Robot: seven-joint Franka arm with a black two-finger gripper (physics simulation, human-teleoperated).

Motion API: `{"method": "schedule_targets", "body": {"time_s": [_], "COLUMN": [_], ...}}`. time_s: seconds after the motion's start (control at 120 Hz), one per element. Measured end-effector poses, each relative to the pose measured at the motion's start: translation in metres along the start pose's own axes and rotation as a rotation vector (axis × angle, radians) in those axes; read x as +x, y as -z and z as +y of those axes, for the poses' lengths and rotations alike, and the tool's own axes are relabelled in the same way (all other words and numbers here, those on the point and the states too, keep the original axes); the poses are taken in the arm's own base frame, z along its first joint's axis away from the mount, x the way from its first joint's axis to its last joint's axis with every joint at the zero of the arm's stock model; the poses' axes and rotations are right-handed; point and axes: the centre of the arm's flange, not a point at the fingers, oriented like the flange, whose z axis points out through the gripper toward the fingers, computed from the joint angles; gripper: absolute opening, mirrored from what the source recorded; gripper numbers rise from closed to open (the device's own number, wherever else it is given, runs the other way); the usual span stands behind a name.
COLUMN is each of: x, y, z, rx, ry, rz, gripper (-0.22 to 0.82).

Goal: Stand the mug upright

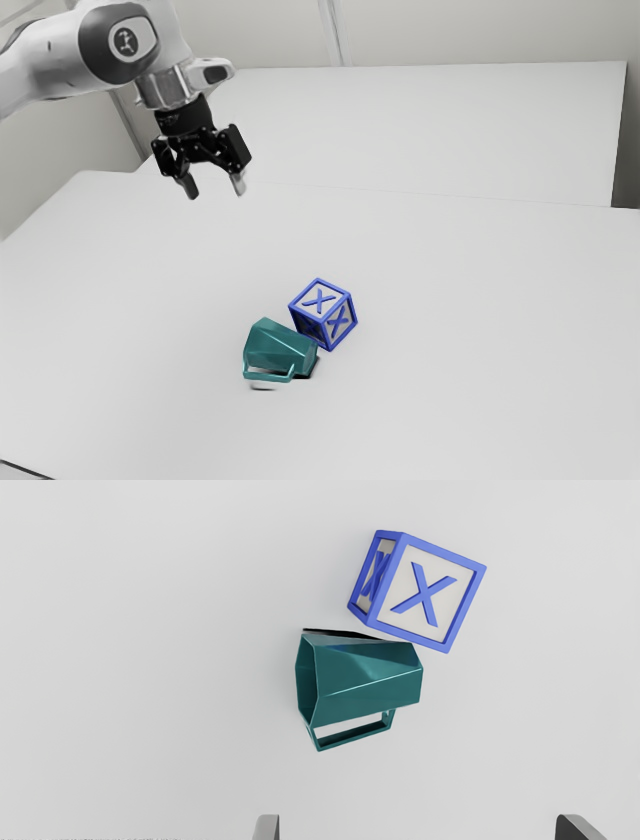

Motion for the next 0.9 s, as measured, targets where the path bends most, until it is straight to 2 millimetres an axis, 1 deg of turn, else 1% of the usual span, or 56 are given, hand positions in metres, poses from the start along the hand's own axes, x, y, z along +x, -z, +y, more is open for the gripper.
{"method": "schedule_targets", "body": {"time_s": [0.042, 0.158, 0.267, 0.425, 0.517, 0.642, 0.792, 0.9], "x": [-0.004, -0.012, -0.018, -0.027, -0.031, -0.032, -0.026, -0.020], "y": [-0.011, -0.048, -0.080, -0.126, -0.152, -0.178, -0.210, -0.227], "z": [-0.010, -0.051, -0.067, -0.082, -0.086, -0.091, -0.108, -0.117], "rx": [-0.039, -0.152, -0.236, -0.347, -0.396, -0.455, -0.525, -0.563], "ry": [0.013, 0.060, 0.053, 0.034, 0.010, -0.043, -0.070, -0.106], "rz": [-0.015, -0.053, -0.068, -0.084, -0.074, -0.036, -0.015, 0.013], "gripper": [0.60, 0.60, 0.60, 0.60, 0.60, 0.60, 0.60, 0.60]}}
